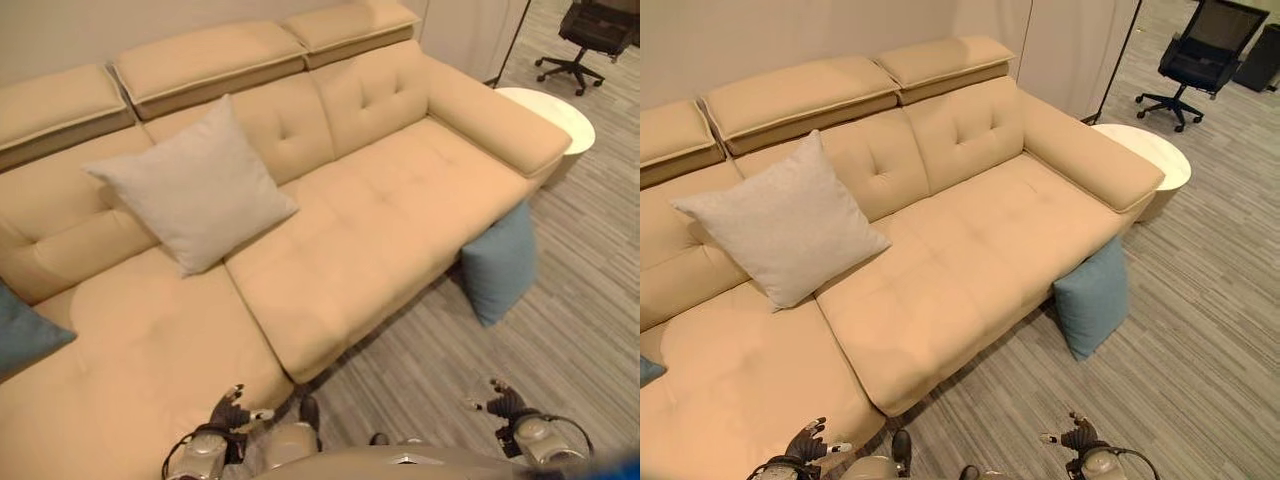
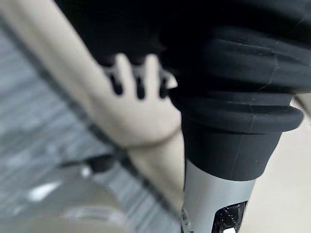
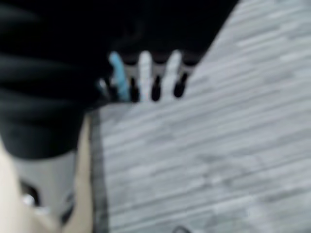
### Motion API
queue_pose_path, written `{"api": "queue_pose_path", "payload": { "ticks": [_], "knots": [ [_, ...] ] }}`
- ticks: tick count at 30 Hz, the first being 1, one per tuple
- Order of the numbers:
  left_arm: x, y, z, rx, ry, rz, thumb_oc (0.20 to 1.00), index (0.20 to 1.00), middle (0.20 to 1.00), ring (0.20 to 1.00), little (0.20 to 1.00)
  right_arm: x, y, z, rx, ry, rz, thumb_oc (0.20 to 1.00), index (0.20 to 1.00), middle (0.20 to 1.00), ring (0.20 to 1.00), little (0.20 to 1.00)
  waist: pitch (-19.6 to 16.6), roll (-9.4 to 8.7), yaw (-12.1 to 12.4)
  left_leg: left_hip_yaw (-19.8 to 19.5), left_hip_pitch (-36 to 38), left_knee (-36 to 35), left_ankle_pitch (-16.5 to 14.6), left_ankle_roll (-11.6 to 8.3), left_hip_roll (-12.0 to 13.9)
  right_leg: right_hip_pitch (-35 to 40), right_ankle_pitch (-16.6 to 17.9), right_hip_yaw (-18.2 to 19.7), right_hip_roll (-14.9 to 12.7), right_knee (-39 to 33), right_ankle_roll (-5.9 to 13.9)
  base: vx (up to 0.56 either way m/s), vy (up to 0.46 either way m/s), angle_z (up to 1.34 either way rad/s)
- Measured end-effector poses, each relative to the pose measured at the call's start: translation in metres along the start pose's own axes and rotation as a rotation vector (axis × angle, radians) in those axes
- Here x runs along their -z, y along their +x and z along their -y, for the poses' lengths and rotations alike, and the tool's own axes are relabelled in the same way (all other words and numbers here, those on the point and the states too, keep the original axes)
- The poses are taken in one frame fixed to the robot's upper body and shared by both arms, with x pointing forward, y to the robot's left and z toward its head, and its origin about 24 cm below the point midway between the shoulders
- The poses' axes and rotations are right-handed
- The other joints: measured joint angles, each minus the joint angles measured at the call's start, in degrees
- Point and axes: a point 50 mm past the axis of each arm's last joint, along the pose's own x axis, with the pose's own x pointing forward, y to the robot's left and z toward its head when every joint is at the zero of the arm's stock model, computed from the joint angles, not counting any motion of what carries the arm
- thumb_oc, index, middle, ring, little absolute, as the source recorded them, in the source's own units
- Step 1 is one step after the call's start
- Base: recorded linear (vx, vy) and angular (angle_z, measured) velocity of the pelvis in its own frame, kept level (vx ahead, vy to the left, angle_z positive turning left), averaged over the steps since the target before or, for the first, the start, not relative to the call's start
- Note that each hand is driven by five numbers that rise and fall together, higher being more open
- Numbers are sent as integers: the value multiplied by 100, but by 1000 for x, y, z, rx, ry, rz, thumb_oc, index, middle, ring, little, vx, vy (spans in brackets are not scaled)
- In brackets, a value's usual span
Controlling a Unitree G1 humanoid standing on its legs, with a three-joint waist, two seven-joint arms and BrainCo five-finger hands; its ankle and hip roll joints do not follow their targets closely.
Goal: Pick up all the scattered cushions and arrange them neatly on the sofa.
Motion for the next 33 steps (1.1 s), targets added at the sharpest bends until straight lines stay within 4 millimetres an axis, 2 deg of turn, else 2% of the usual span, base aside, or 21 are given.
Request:
{"api": "queue_pose_path", "payload": {
  "ticks": [2,3,4,6,8,9,11,12,15,16,17,18,19,20,22,24,25,26,28,32,33],
  "knots": [
    [-2,1,11,28,4,6,1000,1000,1000,1000,1000,0,1,7,23,11,-5,1000,1000,1000,1000,1000,33,36,-69,-896,-108,205,-78,-115,-152,-46,265,415,50,-138,-122,-64,11,-87],
    [-4,1,17,34,-6,11,1000,1000,1000,1000,1000,-1,1,8,30,17,-10,1000,1000,1000,1000,1000,30,49,-110,-1681,-89,278,-242,-167,-414,4,400,586,63,-332,-155,-11,39,-81],
    [-6,2,21,42,-6,18,1000,1000,1000,1000,1000,-3,2,8,31,21,-5,1000,1000,1000,1000,1000,25,51,-15,-2043,0,195,-285,-176,-546,17,540,748,64,-461,-85,-14,66,-103],
    [-19,5,27,54,-16,48,1000,1000,1000,1000,1000,-9,4,9,31,21,7,1000,1000,1000,1000,1000,39,66,-46,-2189,48,2,-346,-108,-703,112,889,1166,160,-956,-16,-29,124,-118],
    [-25,7,29,59,-17,64,1000,1000,1000,1000,1000,-9,4,12,38,20,2,1000,1000,1000,1000,1000,31,160,-39,-2128,224,-335,-132,-16,-615,163,954,1327,291,-1060,77,-65,166,-75],
    [-30,8,30,59,-15,78,1000,1000,1000,1000,1000,-6,4,11,38,19,-12,1000,1000,1000,1000,1000,22,201,-154,-2128,331,-358,-236,69,-607,167,978,1394,305,-1106,104,-139,191,-72],
    [-37,10,29,56,-13,95,1000,1000,1000,1000,1000,-10,5,13,51,46,-8,1000,1000,1000,1000,1000,72,190,-117,-1807,407,-531,-363,310,-562,-85,1037,1842,332,-1030,283,-127,130,-110],
    [-35,9,28,52,-12,90,1000,1000,1000,1000,1000,-23,7,17,64,63,22,1000,1000,1000,1000,1000,163,228,-51,-1499,388,-593,-319,366,-519,-232,925,1877,273,-913,370,-95,41,-123],
    [-40,11,22,36,-5,99,1000,1000,1000,1000,1000,-26,7,9,46,71,24,1000,1000,1000,1000,1000,330,132,17,-885,337,-582,-296,506,-643,-592,1113,1371,-228,-708,679,-136,28,-103],
    [-44,11,17,26,3,110,1000,1000,1000,1000,1000,-28,7,4,35,75,29,1000,1000,1000,1000,1000,429,144,24,-692,290,-540,-291,524,-594,-747,1099,1149,-293,-551,725,-96,13,-107],
    [-46,12,13,16,8,114,1000,1000,1000,1000,1000,-35,8,-1,24,81,42,1000,1000,1000,1000,1000,539,173,206,-394,316,-558,-309,540,-502,-900,1011,399,-459,-277,789,-46,10,-119],
    [-45,12,12,14,10,112,1000,1000,1000,1000,1000,-33,8,-2,20,82,38,1000,1000,1000,1000,1000,574,213,298,-294,337,-553,-341,550,-466,-949,1013,8,-613,-153,791,-35,-21,-112],
    [-42,11,7,-1,1,104,1000,1000,1000,1000,1000,-27,6,-3,20,84,24,1000,1000,1000,1000,1000,590,258,255,-71,403,-579,-349,610,-381,-859,974,-899,-965,24,729,0,-44,-93],
    [-41,11,2,-16,-12,103,1000,1000,1000,1000,1000,-22,5,-6,14,79,11,1000,1000,1000,1000,1000,583,247,293,74,440,-563,-445,641,-315,-780,968,-1101,-1035,185,759,48,-74,-76],
    [-25,7,-10,-50,-20,59,1000,1000,1000,1000,1000,-27,6,-9,6,78,25,1000,1000,1000,1000,1000,550,204,405,542,583,-570,-530,557,-73,-698,665,-1275,-1066,714,793,13,-82,-115],
    [-12,3,-16,-66,-24,26,1000,1000,1000,1000,1000,-29,6,-9,9,79,32,1000,1000,1000,1000,1000,475,112,422,627,585,-522,-584,456,-22,-519,575,-1476,-1020,635,843,49,-129,-79],
    [-8,3,-15,-66,-29,10,1000,1000,1000,1000,1000,-20,5,-7,22,76,8,1000,1000,1000,1000,1000,401,60,392,609,556,-436,-584,273,13,-195,511,-1399,-762,-96,447,127,-225,-41],
    [-7,2,-13,-60,-32,9,1000,1000,1000,1000,1000,-17,4,-6,28,72,-2,1000,1000,1000,1000,1000,363,81,400,496,559,-416,-564,270,53,-139,592,-1380,-661,-233,378,122,-224,-42],
    [-10,4,-5,-46,-47,12,1000,1000,1000,1000,1000,-7,3,-1,41,66,-21,1000,1000,1000,1000,1000,305,167,332,180,555,-252,-573,94,245,-30,537,-1357,-467,-338,354,144,-263,-22],
    [-15,6,4,-24,-62,17,1000,1000,1000,1000,1000,-8,3,2,59,108,-20,1000,1000,1000,1000,1000,211,89,316,37,164,527,-404,-144,318,76,537,-1212,-262,-659,222,101,-209,-14],
    [-22,9,4,-25,-61,30,1000,1000,1000,1000,1000,-7,3,-1,62,136,-29,1000,1000,1000,1000,1000,242,25,341,-163,-220,1374,-327,-284,346,137,523,-1132,-216,-834,117,94,-118,-30]
  ]
}}
